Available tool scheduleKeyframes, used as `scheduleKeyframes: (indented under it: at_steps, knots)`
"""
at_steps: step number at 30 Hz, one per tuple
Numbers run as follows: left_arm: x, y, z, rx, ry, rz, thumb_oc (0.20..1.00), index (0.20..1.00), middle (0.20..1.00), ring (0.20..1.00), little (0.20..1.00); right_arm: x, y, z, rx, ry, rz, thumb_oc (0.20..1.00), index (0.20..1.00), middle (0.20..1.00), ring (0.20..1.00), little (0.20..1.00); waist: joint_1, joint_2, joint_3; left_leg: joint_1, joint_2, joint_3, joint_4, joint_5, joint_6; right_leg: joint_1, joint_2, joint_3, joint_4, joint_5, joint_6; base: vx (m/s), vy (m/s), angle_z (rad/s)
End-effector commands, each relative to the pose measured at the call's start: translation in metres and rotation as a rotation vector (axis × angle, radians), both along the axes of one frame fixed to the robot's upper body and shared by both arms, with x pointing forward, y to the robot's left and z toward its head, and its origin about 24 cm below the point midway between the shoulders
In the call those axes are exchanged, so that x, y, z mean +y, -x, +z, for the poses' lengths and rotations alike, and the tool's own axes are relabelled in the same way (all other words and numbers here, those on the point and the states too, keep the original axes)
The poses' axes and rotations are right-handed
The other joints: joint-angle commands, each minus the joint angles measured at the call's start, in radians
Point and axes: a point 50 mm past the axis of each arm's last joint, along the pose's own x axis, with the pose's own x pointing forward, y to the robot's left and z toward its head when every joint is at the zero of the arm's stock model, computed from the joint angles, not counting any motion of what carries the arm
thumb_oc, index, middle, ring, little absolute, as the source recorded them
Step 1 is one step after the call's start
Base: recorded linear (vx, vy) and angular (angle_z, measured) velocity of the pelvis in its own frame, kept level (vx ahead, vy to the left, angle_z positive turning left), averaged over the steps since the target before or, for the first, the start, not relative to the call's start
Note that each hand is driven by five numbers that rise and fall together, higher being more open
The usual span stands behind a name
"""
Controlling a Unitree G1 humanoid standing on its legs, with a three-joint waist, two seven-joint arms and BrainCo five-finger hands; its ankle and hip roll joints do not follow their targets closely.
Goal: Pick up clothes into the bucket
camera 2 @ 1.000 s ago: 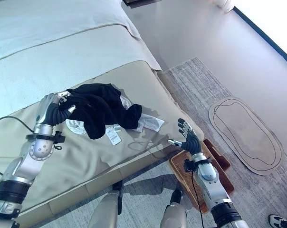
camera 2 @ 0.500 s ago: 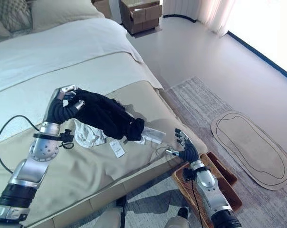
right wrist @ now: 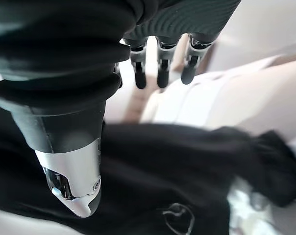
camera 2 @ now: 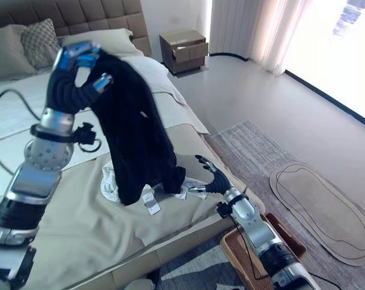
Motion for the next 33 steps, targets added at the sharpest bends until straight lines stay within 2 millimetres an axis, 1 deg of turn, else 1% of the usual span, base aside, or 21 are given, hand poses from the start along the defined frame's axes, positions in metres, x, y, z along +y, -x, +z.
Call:
scheduleKeyframes:
  at_steps: [1, 3, 4, 8, 9, 10, 13, 14, 15, 18, 19, 21, 22, 23, 24, 27, 30, 31, 32, 33]
  knots:
    - [-0.012, 0.011, 0.034, -0.113, 0.088, -0.145, 0.200, 0.200, 0.200, 0.200, 0.200, 0.022, -0.011, 0.027, -0.108, -0.018, 0.077, 1.000, 1.000, 1.000, 1.000, 1.000, 0.027, -0.002, -0.030, 0.051, -0.006, 0.030, -0.006, -0.074, 0.040, -0.092, 0.031, 0.013, -0.013, 0.119, -0.028, 0.00, 0.000, 0.00]
    - [-0.021, 0.013, 0.037, -0.103, 0.113, -0.218, 0.200, 0.200, 0.200, 0.200, 0.200, 0.034, -0.013, 0.029, -0.100, -0.024, 0.113, 1.000, 1.000, 1.000, 1.000, 1.000, 0.030, -0.001, -0.034, 0.056, -0.005, 0.032, -0.008, -0.073, 0.039, -0.088, 0.033, 0.013, -0.019, 0.120, -0.029, 0.00, 0.000, 0.00]
    - [-0.031, 0.015, 0.037, -0.081, 0.141, -0.303, 0.200, 0.200, 0.200, 0.200, 0.200, 0.044, -0.013, 0.030, -0.102, -0.008, 0.146, 1.000, 1.000, 1.000, 1.000, 1.000, 0.033, -0.001, -0.042, 0.060, -0.004, 0.033, -0.010, -0.073, 0.038, -0.083, 0.035, 0.013, -0.028, 0.122, -0.031, 0.00, 0.000, 0.00]
    - [-0.048, 0.018, 0.035, -0.035, 0.188, -0.426, 0.200, 0.200, 0.200, 0.200, 0.200, 0.060, -0.018, 0.040, -0.128, -0.038, 0.158, 1.000, 1.000, 1.000, 1.000, 1.000, 0.038, 0.002, -0.050, 0.067, -0.001, 0.038, -0.014, -0.073, 0.039, -0.079, 0.042, 0.018, -0.045, 0.129, -0.033, 0.00, -0.002, -0.01]
    - [-0.048, 0.018, 0.035, -0.035, 0.188, -0.426, 0.200, 0.200, 0.200, 0.200, 0.200, 0.060, -0.018, 0.040, -0.127, -0.039, 0.157, 1.000, 1.000, 1.000, 1.000, 1.000, 0.039, 0.002, -0.050, 0.067, -0.001, 0.039, -0.014, -0.073, 0.039, -0.079, 0.043, 0.019, -0.046, 0.130, -0.033, 0.00, 0.000, 0.00]
    - [-0.052, 0.018, 0.030, -0.001, 0.217, -0.469, 0.200, 0.200, 0.200, 0.200, 0.200, 0.065, -0.019, 0.039, -0.105, -0.070, 0.155, 1.000, 1.000, 1.000, 1.000, 1.000, 0.039, 0.003, -0.053, 0.070, 0.000, 0.041, -0.014, -0.074, 0.040, -0.077, 0.044, 0.023, -0.049, 0.130, -0.035, 0.00, 0.000, 0.00]
    - [-0.058, 0.020, 0.025, 0.030, 0.224, -0.507, 0.200, 0.200, 0.200, 0.200, 0.200, 0.069, -0.021, 0.037, -0.075, -0.121, 0.135, 1.000, 1.000, 1.000, 1.000, 1.000, 0.039, 0.004, -0.054, 0.074, 0.000, 0.045, -0.013, -0.075, 0.040, -0.073, 0.045, 0.027, -0.052, 0.131, -0.037, 0.00, 0.000, 0.00]
    - [-0.063, 0.023, 0.022, 0.040, 0.221, -0.533, 0.200, 0.200, 0.200, 0.200, 0.200, 0.071, -0.022, 0.035, -0.034, -0.182, 0.117, 1.000, 1.000, 1.000, 1.000, 1.000, 0.037, 0.004, -0.055, 0.079, 0.001, 0.049, -0.014, -0.076, 0.039, -0.069, 0.045, 0.028, -0.056, 0.132, -0.038, 0.00, 0.000, 0.00]
    - [-0.065, 0.023, 0.021, 0.050, 0.221, -0.547, 0.200, 0.200, 0.200, 0.200, 0.200, 0.073, -0.022, 0.035, -0.019, -0.199, 0.122, 1.000, 1.000, 1.000, 1.000, 1.000, 0.035, 0.004, -0.055, 0.080, 0.000, 0.051, -0.014, -0.076, 0.039, -0.068, 0.046, 0.030, -0.057, 0.133, -0.038, 0.00, 0.000, 0.00]
    - [-0.067, 0.024, 0.018, 0.067, 0.230, -0.561, 0.200, 0.200, 0.200, 0.200, 0.200, 0.075, -0.022, 0.033, 0.012, -0.233, 0.122, 1.000, 1.000, 1.000, 1.000, 1.000, 0.035, 0.003, -0.057, 0.085, 0.002, 0.053, -0.015, -0.077, 0.038, -0.066, 0.047, 0.032, -0.058, 0.133, -0.039, 0.00, 0.000, 0.00]
    - [-0.070, 0.024, 0.015, 0.080, 0.228, -0.568, 0.200, 0.200, 0.200, 0.200, 0.200, 0.077, -0.021, 0.035, 0.032, -0.270, 0.134, 1.000, 1.000, 1.000, 1.000, 1.000, 0.032, 0.002, -0.056, 0.088, 0.003, 0.054, -0.016, -0.077, 0.038, -0.066, 0.048, 0.036, -0.059, 0.134, -0.041, 0.00, 0.000, 0.00]
    - [-0.070, 0.024, 0.015, 0.084, 0.228, -0.569, 0.200, 0.200, 0.200, 0.200, 0.200, 0.077, -0.020, 0.035, 0.038, -0.276, 0.142, 1.000, 1.000, 1.000, 1.000, 1.000, 0.031, 0.002, -0.056, 0.088, 0.004, 0.055, -0.015, -0.077, 0.038, -0.065, 0.048, 0.037, -0.060, 0.134, -0.041, 0.00, -0.011, -0.04]
    - [-0.070, 0.024, 0.014, 0.087, 0.228, -0.570, 0.200, 0.200, 0.200, 0.200, 0.200, 0.079, -0.019, 0.036, 0.049, -0.289, 0.163, 0.583, 0.583, 0.583, 0.583, 0.583, 0.030, 0.001, -0.057, 0.090, 0.004, 0.055, -0.016, -0.077, 0.038, -0.064, 0.049, 0.037, -0.060, 0.133, -0.042, 0.00, -0.011, -0.04]
    - [-0.070, 0.023, 0.013, 0.090, 0.229, -0.567, 0.200, 0.200, 0.200, 0.200, 0.200, 0.079, -0.018, 0.035, 0.060, -0.299, 0.176, 0.200, 0.200, 0.200, 0.200, 0.200, 0.028, 0.000, -0.057, 0.091, 0.005, 0.056, -0.017, -0.076, 0.038, -0.064, 0.050, 0.037, -0.060, 0.133, -0.043, 0.00, -0.018, -0.03]
    - [-0.071, 0.021, 0.013, 0.093, 0.223, -0.560, 0.200, 0.200, 0.200, 0.200, 0.200, 0.079, -0.015, 0.034, 0.088, -0.327, 0.200, 0.200, 0.200, 0.200, 0.200, 0.200, 0.027, -0.001, -0.057, 0.091, 0.006, 0.057, -0.018, -0.076, 0.037, -0.063, 0.051, 0.036, -0.060, 0.131, -0.044, 0.00, 0.000, 0.00]
    - [-0.070, 0.018, 0.012, 0.093, 0.212, -0.535, 0.200, 0.200, 0.200, 0.200, 0.200, 0.077, -0.013, 0.031, 0.109, -0.339, 0.219, 0.200, 0.200, 0.200, 0.200, 0.200, 0.026, -0.002, -0.059, 0.093, 0.007, 0.057, -0.020, -0.075, 0.036, -0.061, 0.053, 0.034, -0.059, 0.130, -0.044, 0.00, 0.000, 0.00]
    - [-0.060, 0.012, 0.009, 0.093, 0.204, -0.465, 0.200, 0.200, 0.200, 0.200, 0.200, 0.062, -0.010, 0.022, 0.136, -0.357, 0.185, 0.200, 0.200, 0.200, 0.200, 0.200, 0.022, -0.003, -0.063, 0.099, 0.008, 0.058, -0.021, -0.076, 0.034, -0.057, 0.053, 0.031, -0.056, 0.128, -0.043, 0.00, 0.000, 0.00]
    - [-0.060, 0.012, 0.009, 0.093, 0.204, -0.465, 0.200, 0.200, 0.200, 0.200, 0.200, 0.062, -0.009, 0.022, 0.137, -0.357, 0.185, 0.200, 0.200, 0.200, 0.200, 0.200, 0.022, -0.002, -0.063, 0.099, 0.008, 0.058, -0.021, -0.076, 0.034, -0.057, 0.053, 0.031, -0.056, 0.127, -0.043, 0.00, 0.000, 0.00]
    - [-0.053, 0.009, 0.005, 0.099, 0.201, -0.421, 0.200, 0.200, 0.200, 0.200, 0.200, 0.051, -0.008, 0.017, 0.156, -0.390, 0.143, 0.200, 0.200, 0.200, 0.200, 0.200, 0.017, -0.003, -0.062, 0.102, 0.008, 0.058, -0.022, -0.076, 0.034, -0.054, 0.053, 0.032, -0.056, 0.127, -0.042, 0.00, 0.000, 0.00]
    - [-0.049, 0.007, 0.004, 0.103, 0.205, -0.399, 0.200, 0.200, 0.200, 0.200, 0.200, 0.044, -0.007, 0.013, 0.170, -0.416, 0.114, 0.200, 0.200, 0.200, 0.200, 0.200, 0.015, -0.003, -0.063, 0.104, 0.008, 0.059, -0.022, -0.077, 0.034, -0.053, 0.054, 0.031, -0.056, 0.127, -0.042, 0.00, 0.000, 0.00]
